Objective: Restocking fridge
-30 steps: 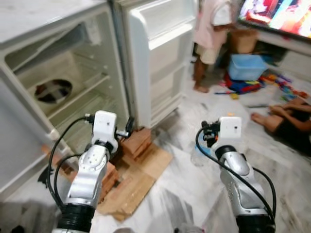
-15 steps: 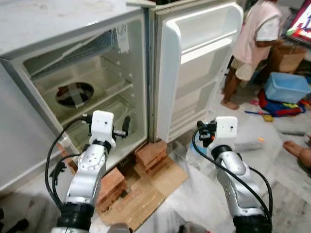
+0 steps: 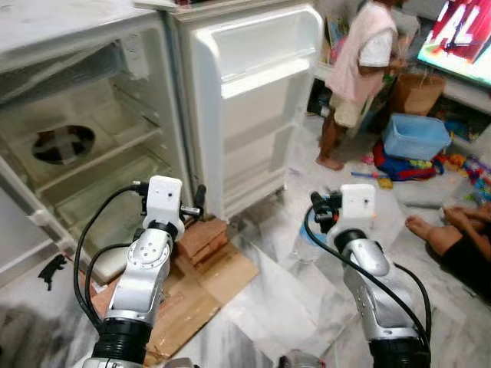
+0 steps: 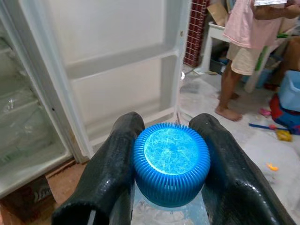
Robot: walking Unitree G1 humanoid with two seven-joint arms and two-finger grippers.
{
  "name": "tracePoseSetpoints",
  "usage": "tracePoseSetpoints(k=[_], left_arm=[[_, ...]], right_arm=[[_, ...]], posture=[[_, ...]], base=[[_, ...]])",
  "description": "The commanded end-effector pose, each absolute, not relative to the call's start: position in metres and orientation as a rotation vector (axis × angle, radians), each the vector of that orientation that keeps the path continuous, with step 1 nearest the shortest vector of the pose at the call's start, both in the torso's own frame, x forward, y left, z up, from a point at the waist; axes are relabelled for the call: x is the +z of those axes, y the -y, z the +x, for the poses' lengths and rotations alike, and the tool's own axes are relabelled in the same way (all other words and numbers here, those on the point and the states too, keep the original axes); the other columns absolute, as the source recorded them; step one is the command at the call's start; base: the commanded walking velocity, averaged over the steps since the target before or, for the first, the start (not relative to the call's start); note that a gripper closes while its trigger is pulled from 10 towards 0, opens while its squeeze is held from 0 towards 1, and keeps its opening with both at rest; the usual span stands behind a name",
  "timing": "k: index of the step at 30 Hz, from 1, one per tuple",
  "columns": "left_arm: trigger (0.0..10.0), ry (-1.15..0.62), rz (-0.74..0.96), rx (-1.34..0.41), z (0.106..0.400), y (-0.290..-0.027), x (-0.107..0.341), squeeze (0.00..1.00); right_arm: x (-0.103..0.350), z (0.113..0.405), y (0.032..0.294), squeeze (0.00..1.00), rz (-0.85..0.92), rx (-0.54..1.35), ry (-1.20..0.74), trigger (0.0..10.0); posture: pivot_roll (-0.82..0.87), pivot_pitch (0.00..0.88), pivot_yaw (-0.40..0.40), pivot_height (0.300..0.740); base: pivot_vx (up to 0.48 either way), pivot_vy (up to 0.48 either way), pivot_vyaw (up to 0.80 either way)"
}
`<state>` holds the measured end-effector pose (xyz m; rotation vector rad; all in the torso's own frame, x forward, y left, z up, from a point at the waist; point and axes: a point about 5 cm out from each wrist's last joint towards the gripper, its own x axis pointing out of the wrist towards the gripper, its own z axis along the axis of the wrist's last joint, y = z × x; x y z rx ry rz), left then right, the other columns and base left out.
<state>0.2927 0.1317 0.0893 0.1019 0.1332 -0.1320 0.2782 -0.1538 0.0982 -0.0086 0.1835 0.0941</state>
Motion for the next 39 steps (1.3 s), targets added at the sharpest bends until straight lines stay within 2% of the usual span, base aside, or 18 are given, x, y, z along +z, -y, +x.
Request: tracePoseSetpoints(k=[1,5,13,19,23,27,32,39], left_arm=[[10.0,-0.129,0.12,-0.148,0.294,-0.126,0.09,0.0],[10.0,-0.133,0.123,-0.134,0.294,-0.128,0.09,0.0],[10.0,-0.142,0.14,-0.07,0.294,-0.136,0.088,0.0],[10.0,-0.105,0.088,0.096,0.29,-0.163,0.095,0.0],[10.0,-0.049,0.088,0.078,0.283,-0.171,0.102,0.0],[10.0,-0.104,0.08,0.062,0.271,-0.179,0.094,0.0],[10.0,-0.12,0.045,0.123,0.264,-0.186,0.091,0.0],[10.0,-0.141,0.053,0.111,0.265,-0.183,0.09,0.0]], right_arm=[[0.107,0.28,0.161,0.0,-0.037,0.079,-0.142,10.0],[0.106,0.279,0.161,0.0,-0.032,0.08,-0.143,10.0],[0.109,0.28,0.159,0.0,-0.03,0.101,-0.128,10.0],[0.113,0.283,0.16,0.0,-0.021,0.105,-0.104,10.0],[0.118,0.286,0.16,0.0,-0.027,0.123,-0.076,10.0],[0.12,0.288,0.157,0.0,-0.009,0.14,-0.068,10.0],[0.125,0.289,0.145,0.0,-0.014,0.213,-0.033,10.0],[0.128,0.29,0.142,0.0,-0.01,0.225,-0.02,10.0]], posture=[[-0.02,0.0,0.007,0.74],[-0.02,0.0,0.006,0.74],[-0.02,0.0,0.005,0.74],[-0.02,0.0,0.002,0.74],[-0.01,0.0,0.0,0.74],[-0.01,0.0,-0.004,0.74],[0.0,0.0,-0.012,0.74],[0.0,0.0,-0.01,0.74]], base=[[0.0,-0.48,0.0],[0.0,-0.48,0.0],[0.0,0.0,0.0],[0.0,-0.206,0.0],[0.0,0.0,0.0],[0.0,0.0,0.7],[0.0,0.0,0.8],[0.345,0.0,0.49]])
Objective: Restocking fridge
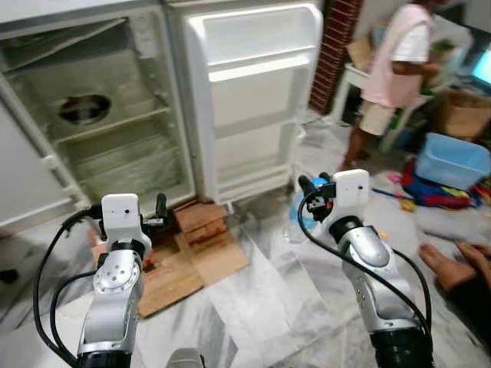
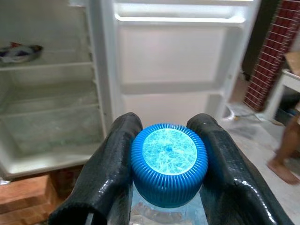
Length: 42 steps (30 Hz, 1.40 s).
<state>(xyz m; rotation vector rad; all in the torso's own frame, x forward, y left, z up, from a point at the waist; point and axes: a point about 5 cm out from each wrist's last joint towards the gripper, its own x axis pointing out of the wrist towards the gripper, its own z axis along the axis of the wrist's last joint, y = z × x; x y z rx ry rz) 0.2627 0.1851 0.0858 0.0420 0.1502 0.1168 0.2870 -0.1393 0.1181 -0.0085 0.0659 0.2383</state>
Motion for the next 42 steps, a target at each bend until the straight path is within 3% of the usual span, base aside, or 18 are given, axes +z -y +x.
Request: tracePoseSetpoints(k=[1,6,19,24,30,42], left_arm=[[10.0,-0.144,0.037,0.113,0.265,-0.182,0.09,0.0],[10.0,-0.163,0.014,0.128,0.268,-0.179,0.089,0.0],[10.0,-0.192,0.011,0.165,0.269,-0.177,0.089,0.0],[10.0,-0.208,0.012,0.185,0.27,-0.178,0.088,0.0],[10.0,-0.192,-0.005,0.202,0.27,-0.179,0.09,0.0],[10.0,-0.146,-0.013,0.218,0.27,-0.184,0.095,0.0]], right_arm=[[0.129,0.291,0.143,0.0,-0.008,0.224,-0.018,10.0],[0.129,0.291,0.144,0.0,-0.002,0.223,-0.013,10.0],[0.134,0.292,0.131,0.0,-0.02,0.318,0.024,10.0],[0.135,0.289,0.127,0.0,-0.029,0.345,0.034,10.0],[0.135,0.289,0.126,0.0,-0.029,0.354,0.04,10.0],[0.14,0.29,0.128,0.0,-0.011,0.342,0.077,10.0]], posture=[[0.0,0.0,-0.008,0.74],[-0.01,0.0,-0.005,0.74],[-0.01,0.0,-0.004,0.74],[-0.01,0.0,-0.005,0.74],[-0.01,0.0,-0.005,0.74],[0.0,0.0,-0.007,0.74]], base=[[0.435,0.0,0.0],[0.347,-0.316,0.0],[0.0,-0.441,0.0],[0.11,-0.398,0.76],[0.306,0.0,0.75],[0.045,0.0,0.0]])
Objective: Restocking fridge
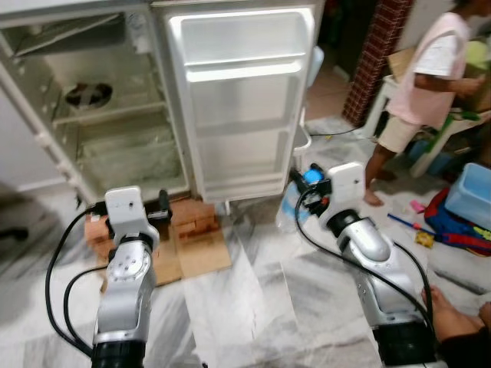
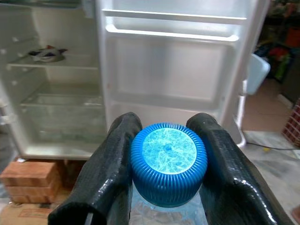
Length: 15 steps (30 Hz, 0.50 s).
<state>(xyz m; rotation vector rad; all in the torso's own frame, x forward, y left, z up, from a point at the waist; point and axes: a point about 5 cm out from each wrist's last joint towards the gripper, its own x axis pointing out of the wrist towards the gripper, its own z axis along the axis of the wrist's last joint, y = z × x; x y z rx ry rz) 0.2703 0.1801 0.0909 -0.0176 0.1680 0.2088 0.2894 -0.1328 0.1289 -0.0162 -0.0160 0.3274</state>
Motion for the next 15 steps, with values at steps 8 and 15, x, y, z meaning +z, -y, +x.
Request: tracePoseSetpoints(k=[8,15], left_arm=[[10.0,-0.141,-0.036,0.208,0.2699,-0.1828,0.0946,0.0],[10.0,-0.141,-0.034,0.209,0.2706,-0.1817,0.0945,0.0]], right_arm=[[0.1419,0.2916,0.1259,0.0,-0.011,0.347,0.091,10.0],[0.1418,0.2909,0.1264,0.0,-0.02,0.35,0.093,10.0]], posture=[[0.0,0.0,-0.007,0.74],[-0.01,0.0,-0.006,0.74]], base=[[0.4,0.0,0.0],[0.422,0.0,0.0]])
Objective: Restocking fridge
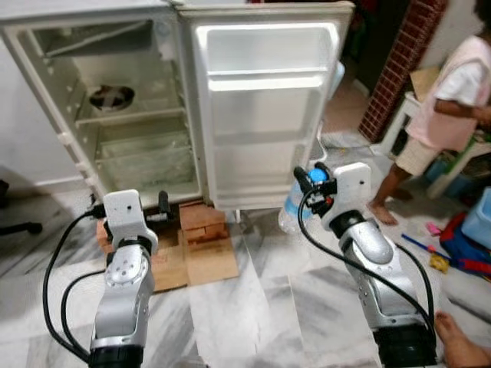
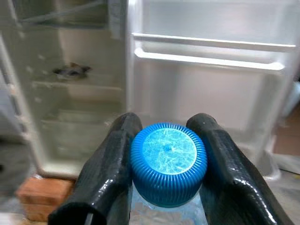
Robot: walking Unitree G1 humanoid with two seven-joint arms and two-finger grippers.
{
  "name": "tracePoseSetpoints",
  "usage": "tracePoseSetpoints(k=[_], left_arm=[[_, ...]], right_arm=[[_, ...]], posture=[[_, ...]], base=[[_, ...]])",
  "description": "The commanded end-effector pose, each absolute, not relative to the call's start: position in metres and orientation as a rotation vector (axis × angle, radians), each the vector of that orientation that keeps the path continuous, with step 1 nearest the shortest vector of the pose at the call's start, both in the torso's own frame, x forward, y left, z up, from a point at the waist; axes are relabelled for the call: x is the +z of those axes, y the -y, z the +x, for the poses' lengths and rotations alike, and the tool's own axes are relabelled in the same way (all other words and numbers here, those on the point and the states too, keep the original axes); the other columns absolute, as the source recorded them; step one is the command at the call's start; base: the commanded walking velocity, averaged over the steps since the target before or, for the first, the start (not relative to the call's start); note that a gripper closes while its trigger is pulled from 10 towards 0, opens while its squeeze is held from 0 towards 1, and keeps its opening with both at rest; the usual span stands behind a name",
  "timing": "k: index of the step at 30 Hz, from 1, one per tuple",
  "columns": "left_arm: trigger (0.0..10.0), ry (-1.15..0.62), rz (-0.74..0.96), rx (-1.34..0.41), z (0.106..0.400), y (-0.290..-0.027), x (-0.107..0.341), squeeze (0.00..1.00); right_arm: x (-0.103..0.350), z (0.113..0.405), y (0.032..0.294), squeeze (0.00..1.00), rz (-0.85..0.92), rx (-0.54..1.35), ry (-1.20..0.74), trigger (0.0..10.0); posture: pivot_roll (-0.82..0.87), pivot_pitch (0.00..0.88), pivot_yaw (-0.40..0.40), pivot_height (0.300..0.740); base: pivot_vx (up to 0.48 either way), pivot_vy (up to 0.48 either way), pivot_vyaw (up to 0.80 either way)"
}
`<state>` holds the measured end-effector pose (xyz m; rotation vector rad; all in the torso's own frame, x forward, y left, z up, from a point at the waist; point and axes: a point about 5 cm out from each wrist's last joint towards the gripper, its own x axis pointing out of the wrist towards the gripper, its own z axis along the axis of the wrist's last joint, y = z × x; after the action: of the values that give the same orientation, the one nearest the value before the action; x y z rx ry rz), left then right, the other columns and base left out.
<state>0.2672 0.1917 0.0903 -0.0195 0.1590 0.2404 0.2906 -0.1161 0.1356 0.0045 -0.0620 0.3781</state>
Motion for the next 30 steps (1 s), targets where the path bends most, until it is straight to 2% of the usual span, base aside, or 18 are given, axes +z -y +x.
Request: tracePoseSetpoints(k=[1,13,30], left_arm=[[10.0,-0.141,-0.034,0.209,0.2706,-0.1817,0.0945,0.0],[10.0,-0.138,-0.069,0.217,0.2722,-0.1789,0.095,0.0],[10.0,-0.171,-0.066,0.241,0.2731,-0.1788,0.0925,0.0]], right_arm=[[0.1418,0.2909,0.1264,0.0,-0.02,0.35,0.093,10.0],[0.1425,0.2903,0.1235,0.0,-0.023,0.362,0.107,10.0],[0.1464,0.2907,0.1212,0.0,-0.05,0.368,0.139,10.0]], posture=[[-0.01,0.0,-0.006,0.74],[0.0,0.0,-0.009,0.74],[0.0,0.0,-0.005,0.74]], base=[[0.424,0.0,0.0],[0.421,0.0,0.0],[0.322,0.354,0.0]])
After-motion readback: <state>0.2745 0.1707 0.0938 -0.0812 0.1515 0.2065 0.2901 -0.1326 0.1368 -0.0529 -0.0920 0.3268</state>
